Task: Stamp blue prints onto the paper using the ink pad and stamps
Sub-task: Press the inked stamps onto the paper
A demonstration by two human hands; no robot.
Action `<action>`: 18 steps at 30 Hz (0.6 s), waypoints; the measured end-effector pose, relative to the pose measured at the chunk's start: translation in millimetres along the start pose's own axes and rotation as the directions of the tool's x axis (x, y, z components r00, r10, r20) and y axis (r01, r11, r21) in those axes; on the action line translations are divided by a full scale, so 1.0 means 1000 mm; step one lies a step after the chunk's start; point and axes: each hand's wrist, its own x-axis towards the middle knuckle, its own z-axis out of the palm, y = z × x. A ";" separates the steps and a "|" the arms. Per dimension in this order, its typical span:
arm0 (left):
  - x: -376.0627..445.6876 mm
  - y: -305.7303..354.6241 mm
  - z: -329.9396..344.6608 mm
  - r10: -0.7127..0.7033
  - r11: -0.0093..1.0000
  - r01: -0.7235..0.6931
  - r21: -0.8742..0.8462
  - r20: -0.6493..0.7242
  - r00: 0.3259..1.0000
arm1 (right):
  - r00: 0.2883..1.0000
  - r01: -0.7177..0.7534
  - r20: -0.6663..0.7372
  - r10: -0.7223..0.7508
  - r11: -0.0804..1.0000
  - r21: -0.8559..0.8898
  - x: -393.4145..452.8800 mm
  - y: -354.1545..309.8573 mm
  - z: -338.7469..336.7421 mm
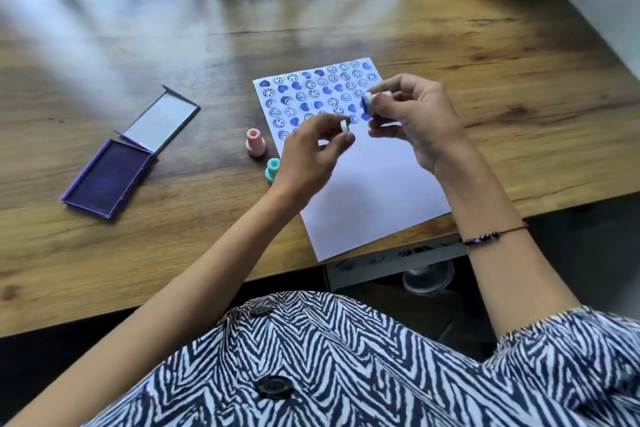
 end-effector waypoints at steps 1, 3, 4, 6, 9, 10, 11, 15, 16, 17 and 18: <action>0.000 0.001 -0.003 0.001 0.999 -0.001 -0.041 -0.022 1.000 | 1.000 0.004 0.030 -0.004 1.000 0.008 -0.005 -0.002 0.004; -0.002 0.003 -0.008 0.002 0.995 -0.007 -0.100 -0.052 0.999 | 0.998 0.005 0.069 -0.006 1.000 0.011 -0.013 -0.005 0.012; -0.003 0.003 -0.011 0.000 0.992 -0.008 -0.123 -0.060 0.998 | 0.996 0.004 0.084 -0.005 1.000 0.009 -0.015 -0.006 0.015; -0.005 0.003 -0.016 -0.002 0.987 -0.009 -0.158 -0.069 0.998 | 0.994 0.008 0.108 -0.007 1.000 -0.004 -0.019 -0.008 0.022; -0.008 0.003 -0.023 0.009 0.987 -0.022 -0.161 -0.086 0.996 | 0.991 0.029 0.129 -0.024 0.999 -0.036 -0.022 -0.008 0.030; -0.009 0.003 -0.025 0.008 0.987 -0.023 -0.161 -0.092 0.996 | 0.990 0.033 0.136 -0.028 0.999 -0.038 -0.022 -0.008 0.032; -0.011 0.003 -0.026 0.008 0.987 -0.023 -0.159 -0.094 0.996 | 0.989 0.038 0.144 -0.032 0.999 -0.036 -0.023 -0.007 0.035; -0.017 0.003 -0.034 0.004 0.995 -0.013 -0.096 -0.097 0.995 | 0.984 0.044 0.174 -0.041 0.999 -0.015 -0.026 -0.005 0.041; -0.017 0.003 -0.037 0.011 0.997 -0.019 -0.073 -0.100 0.995 | 0.983 0.043 0.178 -0.041 0.999 -0.006 -0.027 -0.004 0.044; -0.018 0.004 -0.039 0.027 0.999 -0.032 -0.045 -0.105 0.994 | 0.983 0.040 0.178 -0.040 0.999 0.006 -0.028 -0.003 0.046; -0.018 0.004 -0.041 0.046 0.999 -0.047 -0.011 -0.116 0.992 | 0.984 0.035 0.176 -0.038 0.999 0.019 -0.029 -0.002 0.049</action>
